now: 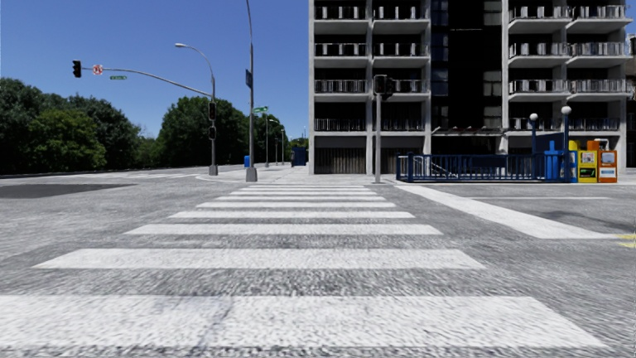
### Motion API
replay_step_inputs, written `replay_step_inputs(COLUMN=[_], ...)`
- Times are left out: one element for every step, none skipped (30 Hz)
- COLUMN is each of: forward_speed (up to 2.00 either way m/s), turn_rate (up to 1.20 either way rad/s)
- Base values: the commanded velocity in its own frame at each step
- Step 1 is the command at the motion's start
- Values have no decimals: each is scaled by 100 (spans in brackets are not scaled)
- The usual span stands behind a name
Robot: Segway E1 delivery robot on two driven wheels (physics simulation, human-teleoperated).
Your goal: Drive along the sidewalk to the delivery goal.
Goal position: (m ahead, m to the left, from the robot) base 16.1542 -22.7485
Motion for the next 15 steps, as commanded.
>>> replay_step_inputs(forward_speed=[200,200,200,200,200,200,200,200,200,200,200,200,200,200,200], turn_rate=[0,0,0,0,0,0,0,0,0,0,0,0,0,0,0])
